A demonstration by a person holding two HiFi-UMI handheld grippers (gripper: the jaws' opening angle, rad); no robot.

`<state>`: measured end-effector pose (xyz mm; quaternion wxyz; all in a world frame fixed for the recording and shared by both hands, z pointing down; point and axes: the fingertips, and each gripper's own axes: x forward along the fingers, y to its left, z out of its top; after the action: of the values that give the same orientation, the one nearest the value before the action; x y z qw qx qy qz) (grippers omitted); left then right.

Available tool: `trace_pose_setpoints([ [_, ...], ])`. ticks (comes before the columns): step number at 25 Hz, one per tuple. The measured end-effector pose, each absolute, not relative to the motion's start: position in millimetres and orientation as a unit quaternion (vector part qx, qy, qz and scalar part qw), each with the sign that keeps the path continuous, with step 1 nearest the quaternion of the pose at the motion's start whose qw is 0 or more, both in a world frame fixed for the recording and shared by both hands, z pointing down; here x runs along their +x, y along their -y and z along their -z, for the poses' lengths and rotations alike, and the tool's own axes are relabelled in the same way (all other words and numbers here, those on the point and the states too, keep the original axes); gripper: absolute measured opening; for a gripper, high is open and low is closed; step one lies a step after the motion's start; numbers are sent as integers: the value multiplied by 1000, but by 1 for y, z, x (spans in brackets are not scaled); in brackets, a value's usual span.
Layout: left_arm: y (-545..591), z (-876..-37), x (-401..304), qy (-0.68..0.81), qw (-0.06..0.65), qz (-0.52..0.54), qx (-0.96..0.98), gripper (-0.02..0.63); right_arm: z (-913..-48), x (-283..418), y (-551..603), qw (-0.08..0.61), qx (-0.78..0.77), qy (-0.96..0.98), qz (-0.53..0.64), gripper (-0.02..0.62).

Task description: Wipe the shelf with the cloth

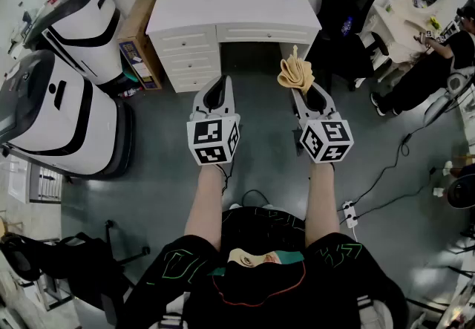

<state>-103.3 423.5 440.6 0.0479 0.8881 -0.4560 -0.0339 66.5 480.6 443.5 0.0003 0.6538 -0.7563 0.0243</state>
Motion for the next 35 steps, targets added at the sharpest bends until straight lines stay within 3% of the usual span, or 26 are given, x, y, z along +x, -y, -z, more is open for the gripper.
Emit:
trace_pose_setpoints([
  [25, -374, -458, -204, 511, 77, 53, 855, -2, -461, 2, -424, 35, 657, 752, -44, 121],
  [35, -323, -489, -169, 506, 85, 15, 858, -2, -495, 42, -370, 23, 665, 742, -83, 121],
])
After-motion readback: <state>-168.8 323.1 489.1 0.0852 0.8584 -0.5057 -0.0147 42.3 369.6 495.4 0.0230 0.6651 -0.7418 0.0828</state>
